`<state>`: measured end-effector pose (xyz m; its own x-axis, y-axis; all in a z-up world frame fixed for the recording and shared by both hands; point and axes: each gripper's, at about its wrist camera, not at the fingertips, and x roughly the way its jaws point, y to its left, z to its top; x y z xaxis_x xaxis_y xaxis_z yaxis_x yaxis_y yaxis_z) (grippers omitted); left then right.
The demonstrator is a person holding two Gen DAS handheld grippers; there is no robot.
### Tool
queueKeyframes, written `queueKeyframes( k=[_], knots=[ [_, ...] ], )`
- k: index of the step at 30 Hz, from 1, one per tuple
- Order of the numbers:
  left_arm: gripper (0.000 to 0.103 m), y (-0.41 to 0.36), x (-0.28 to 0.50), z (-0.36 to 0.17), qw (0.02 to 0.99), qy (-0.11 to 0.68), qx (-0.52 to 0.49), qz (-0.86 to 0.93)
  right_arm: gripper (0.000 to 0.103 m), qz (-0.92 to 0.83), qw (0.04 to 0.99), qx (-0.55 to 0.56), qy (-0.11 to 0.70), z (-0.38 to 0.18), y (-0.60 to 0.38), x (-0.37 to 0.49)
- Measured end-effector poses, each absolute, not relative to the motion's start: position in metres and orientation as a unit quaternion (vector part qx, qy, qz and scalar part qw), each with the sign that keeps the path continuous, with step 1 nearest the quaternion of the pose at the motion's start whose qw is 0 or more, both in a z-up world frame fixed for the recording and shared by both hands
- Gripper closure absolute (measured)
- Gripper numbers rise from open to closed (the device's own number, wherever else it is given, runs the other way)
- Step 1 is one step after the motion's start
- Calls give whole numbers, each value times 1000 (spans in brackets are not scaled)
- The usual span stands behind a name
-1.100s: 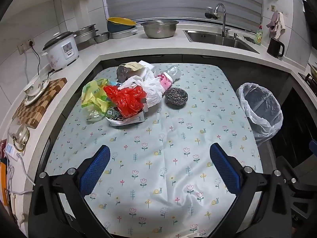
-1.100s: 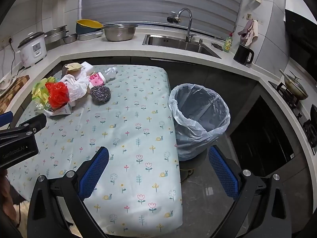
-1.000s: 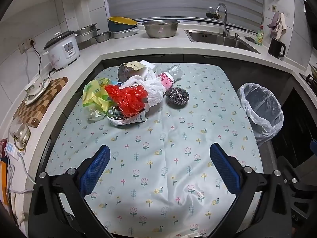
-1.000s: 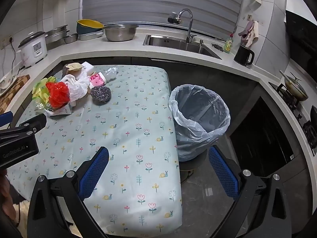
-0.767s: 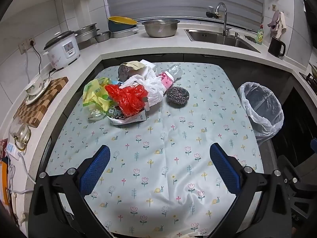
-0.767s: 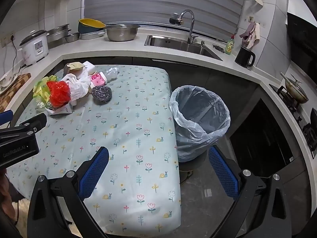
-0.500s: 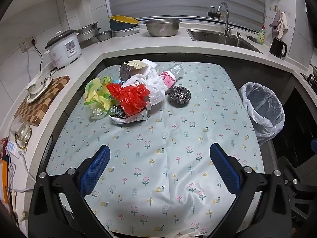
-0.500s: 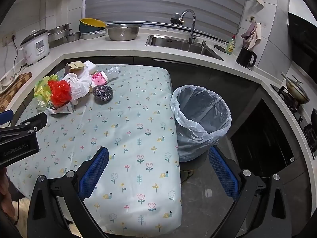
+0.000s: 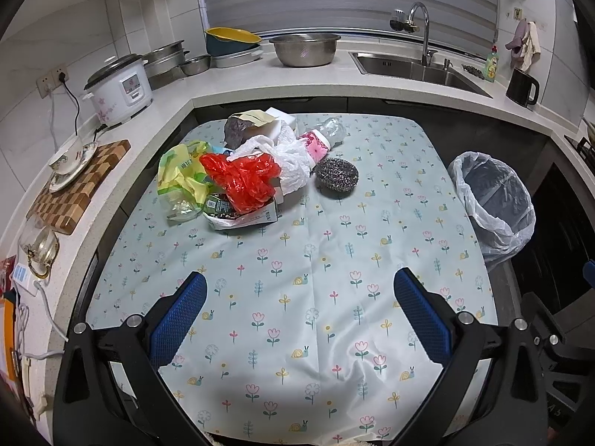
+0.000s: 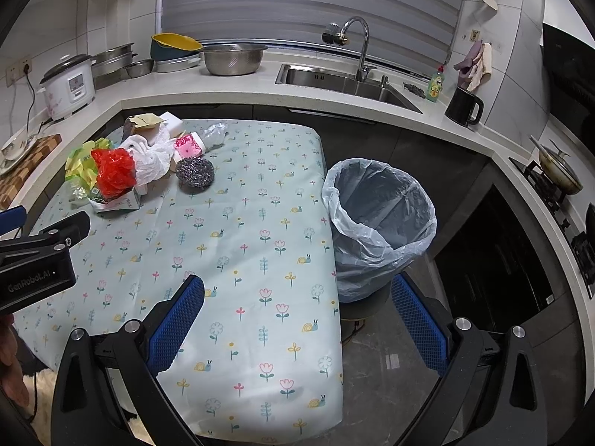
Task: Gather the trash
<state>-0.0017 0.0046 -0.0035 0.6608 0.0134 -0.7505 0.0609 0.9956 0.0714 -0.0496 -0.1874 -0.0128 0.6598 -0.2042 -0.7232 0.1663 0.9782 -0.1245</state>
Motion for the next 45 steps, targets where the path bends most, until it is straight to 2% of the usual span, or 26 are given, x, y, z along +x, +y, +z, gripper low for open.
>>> queueKeyframes(
  k=[45],
  knots=[
    [7,2,15,-25,905,423,50,-6,7,-92,904,-22,416,-29,-187,-25]
  ],
)
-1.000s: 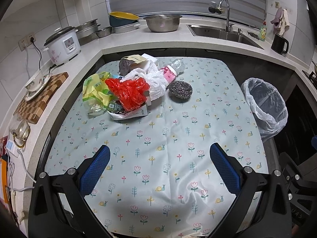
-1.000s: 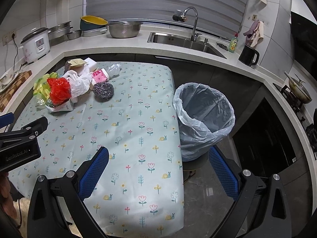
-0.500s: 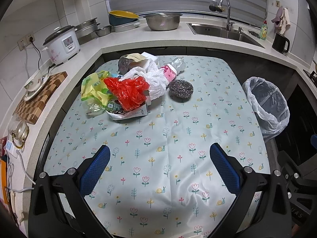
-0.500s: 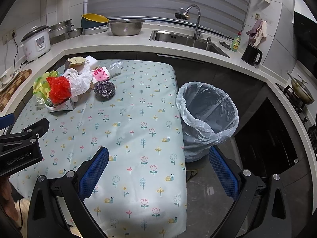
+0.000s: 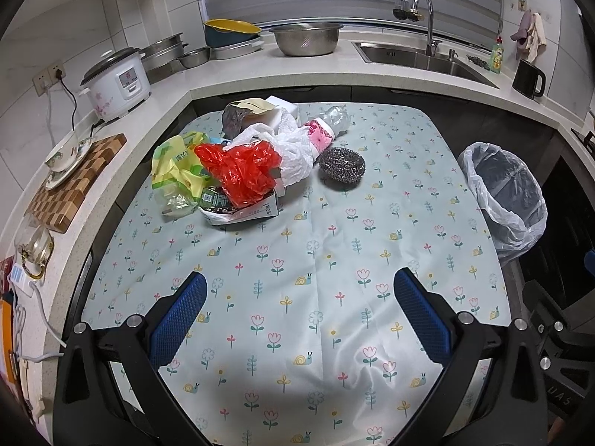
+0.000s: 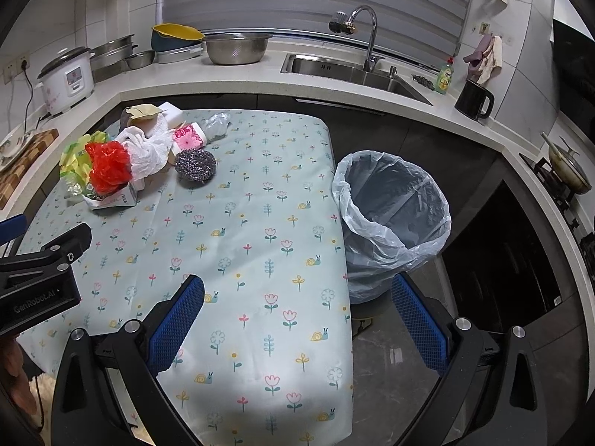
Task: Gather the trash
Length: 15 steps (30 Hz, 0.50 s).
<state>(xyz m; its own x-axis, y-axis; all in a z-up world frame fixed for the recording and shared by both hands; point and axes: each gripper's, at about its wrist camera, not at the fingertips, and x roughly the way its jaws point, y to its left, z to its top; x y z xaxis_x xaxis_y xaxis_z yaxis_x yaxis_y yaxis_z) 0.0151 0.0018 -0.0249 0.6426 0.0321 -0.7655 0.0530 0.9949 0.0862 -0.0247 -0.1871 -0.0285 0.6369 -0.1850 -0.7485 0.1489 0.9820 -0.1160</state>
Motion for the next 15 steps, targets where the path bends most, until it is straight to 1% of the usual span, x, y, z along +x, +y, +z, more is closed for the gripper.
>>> queueKeyframes(
  k=[15],
  knots=[
    [7,2,20,-32,905,422,55,-2,7,-90,903,-23,420,-34,-188,-18]
  ],
)
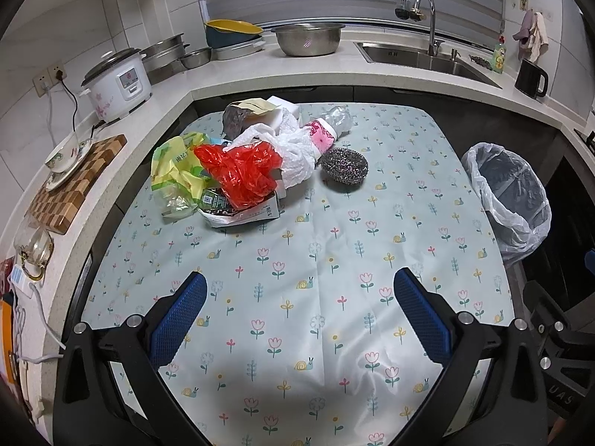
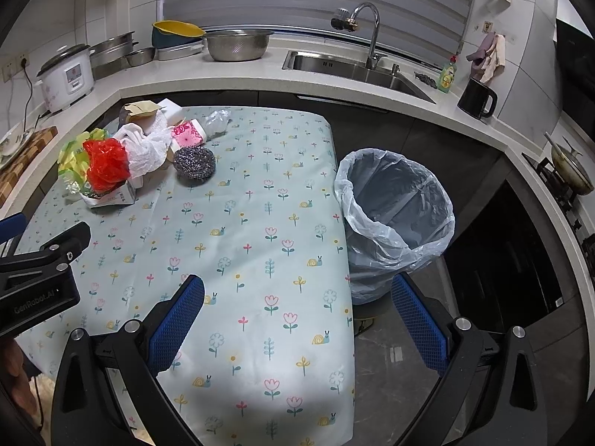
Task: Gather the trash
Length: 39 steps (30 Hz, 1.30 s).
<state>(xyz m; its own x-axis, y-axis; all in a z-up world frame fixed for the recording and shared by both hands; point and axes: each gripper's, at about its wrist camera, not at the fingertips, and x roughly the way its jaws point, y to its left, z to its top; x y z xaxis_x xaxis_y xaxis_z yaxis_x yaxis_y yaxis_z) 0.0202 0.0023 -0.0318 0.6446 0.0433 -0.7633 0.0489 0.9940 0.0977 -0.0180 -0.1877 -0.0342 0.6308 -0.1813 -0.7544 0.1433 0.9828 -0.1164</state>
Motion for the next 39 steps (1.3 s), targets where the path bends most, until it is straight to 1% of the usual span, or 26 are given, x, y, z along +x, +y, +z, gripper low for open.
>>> queueKeyframes(
  k=[25,39],
  knots=[
    [7,2,26,-32,905,421,58,1,7,-87,902,-25,421,-35,-187,-11],
    [7,15,50,-42,909,415,41,5,7,-83,904,-13,418,-46,-186,21]
  ],
)
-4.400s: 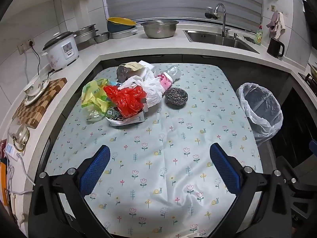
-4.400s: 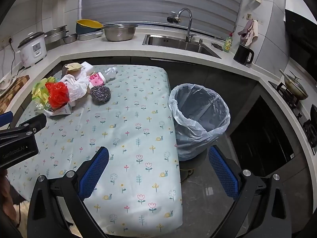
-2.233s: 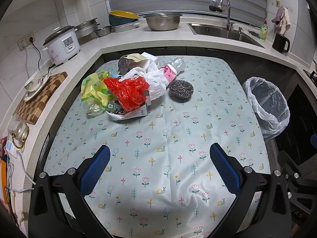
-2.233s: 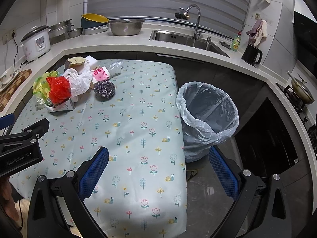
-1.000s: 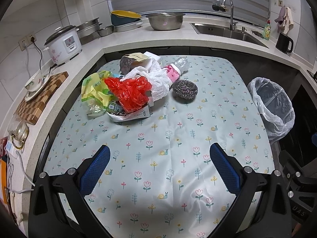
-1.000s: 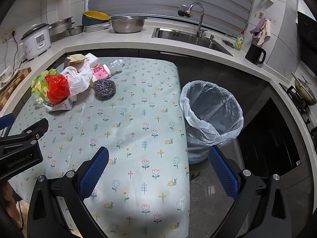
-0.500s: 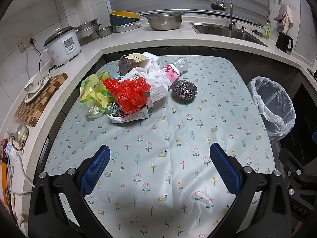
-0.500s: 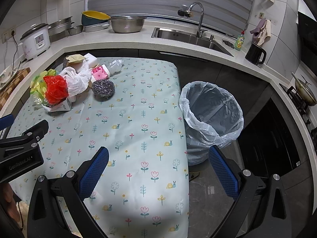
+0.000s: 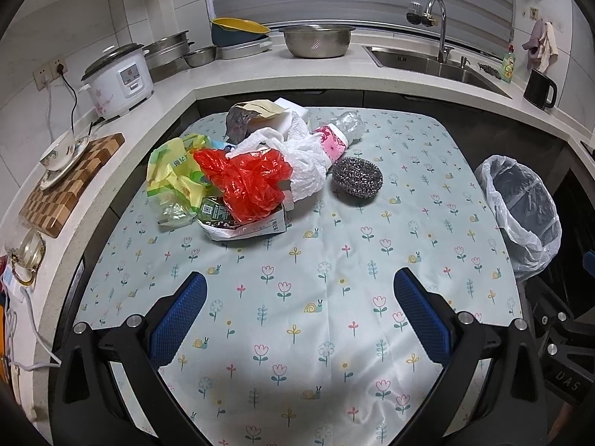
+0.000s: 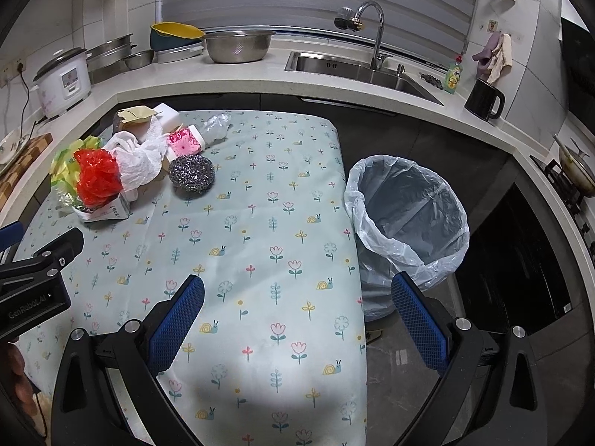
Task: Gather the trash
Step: 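Grasp the red plastic bag with the left gripper while the right gripper grasps the steel wool scrubber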
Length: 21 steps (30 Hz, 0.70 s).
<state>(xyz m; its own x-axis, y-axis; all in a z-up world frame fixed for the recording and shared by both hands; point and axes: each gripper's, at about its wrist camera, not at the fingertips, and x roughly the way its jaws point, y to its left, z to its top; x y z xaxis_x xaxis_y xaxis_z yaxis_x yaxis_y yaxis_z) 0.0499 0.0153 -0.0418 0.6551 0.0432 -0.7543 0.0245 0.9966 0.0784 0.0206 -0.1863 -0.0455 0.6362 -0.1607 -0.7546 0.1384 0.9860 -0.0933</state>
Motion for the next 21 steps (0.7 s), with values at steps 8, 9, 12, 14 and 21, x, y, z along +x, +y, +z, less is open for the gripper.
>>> queueKeyframes(
  k=[8,9,12,14,21],
  knots=[
    [7,40,80,-40,912,410,7,19,7,-65,905,-22,421,-53,-165,53],
    [7,43,85,-41,911,412,3,22,7,-62,905,-22,421,-54,-163,57],
    [7,51,98,-43,909,416,-3,28,7,-55,904,-23,423,-58,-154,72],
    [7,54,106,-46,908,417,-3,31,7,-49,903,-24,426,-60,-148,82],
    [7,67,133,-48,909,415,-2,32,7,-25,904,-20,427,-69,-129,118]
  ],
)
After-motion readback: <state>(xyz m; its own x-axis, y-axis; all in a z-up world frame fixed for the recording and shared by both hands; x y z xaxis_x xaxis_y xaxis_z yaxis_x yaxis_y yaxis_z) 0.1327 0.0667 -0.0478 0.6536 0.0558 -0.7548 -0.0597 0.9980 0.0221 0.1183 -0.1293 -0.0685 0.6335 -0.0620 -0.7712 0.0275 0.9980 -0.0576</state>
